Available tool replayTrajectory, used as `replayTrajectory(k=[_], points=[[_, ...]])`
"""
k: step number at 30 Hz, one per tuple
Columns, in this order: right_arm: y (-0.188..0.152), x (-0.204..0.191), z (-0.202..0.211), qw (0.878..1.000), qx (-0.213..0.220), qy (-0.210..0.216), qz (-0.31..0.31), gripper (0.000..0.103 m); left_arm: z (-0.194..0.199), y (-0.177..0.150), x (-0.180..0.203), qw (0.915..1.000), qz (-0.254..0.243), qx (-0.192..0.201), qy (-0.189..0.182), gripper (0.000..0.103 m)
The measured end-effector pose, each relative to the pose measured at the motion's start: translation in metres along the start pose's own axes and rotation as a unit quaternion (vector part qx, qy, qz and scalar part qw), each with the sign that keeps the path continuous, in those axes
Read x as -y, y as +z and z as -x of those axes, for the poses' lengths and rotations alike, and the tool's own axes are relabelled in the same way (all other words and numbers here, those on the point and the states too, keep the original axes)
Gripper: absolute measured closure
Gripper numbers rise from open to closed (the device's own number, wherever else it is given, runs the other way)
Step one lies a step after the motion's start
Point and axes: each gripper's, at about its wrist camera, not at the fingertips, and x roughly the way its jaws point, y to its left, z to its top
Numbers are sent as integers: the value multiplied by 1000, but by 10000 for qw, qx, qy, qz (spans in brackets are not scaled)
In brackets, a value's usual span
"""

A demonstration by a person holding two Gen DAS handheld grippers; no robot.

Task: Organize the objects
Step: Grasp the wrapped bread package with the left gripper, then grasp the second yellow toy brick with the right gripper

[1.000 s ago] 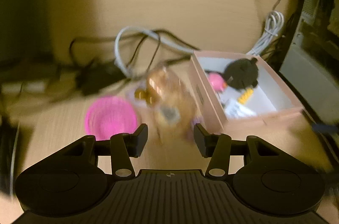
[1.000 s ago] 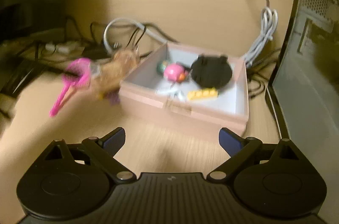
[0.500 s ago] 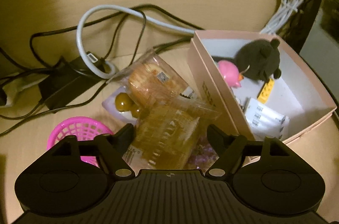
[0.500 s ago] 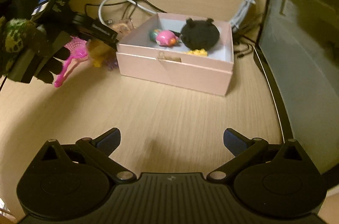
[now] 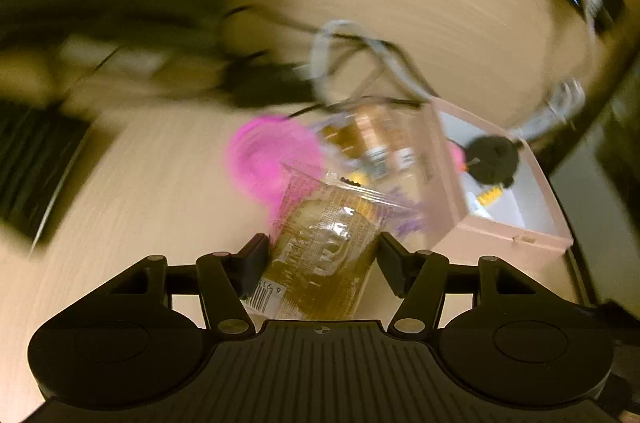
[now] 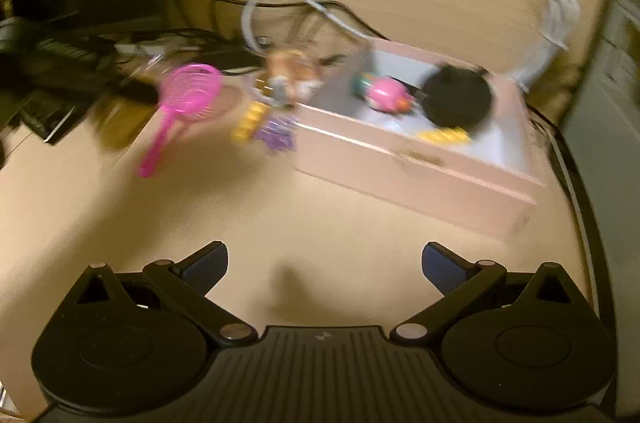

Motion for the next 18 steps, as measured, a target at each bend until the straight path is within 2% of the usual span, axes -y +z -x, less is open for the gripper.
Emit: replayTrajectory(k=[3, 8, 11, 12, 13, 15, 18], points=[[17, -22, -12, 9993, 34, 158, 345, 0, 26, -20, -29, 9983, 550, 33, 211, 39], [46, -57, -37, 9958, 204, 312, 837, 0, 60, -40, -67, 9929, 997, 48, 648, 39], [60, -67, -54, 9953, 475, 157, 834, 0, 78, -49, -88, 9889, 1281, 123, 749, 39], [65, -70, -61, 9953, 506, 6, 825, 9, 83, -52, -92, 9878, 1355, 144, 748, 39], [70, -74, -70, 9951, 459, -162, 857, 33, 87, -54, -97, 9869, 1421, 157, 744, 39], [79, -80, -89, 9953, 298, -330, 856, 58, 93, -60, -103, 9855, 1521, 167, 728, 39], [87, -84, -111, 9953, 229, -551, 763, 58, 96, -63, -106, 9851, 1576, 142, 676, 39]])
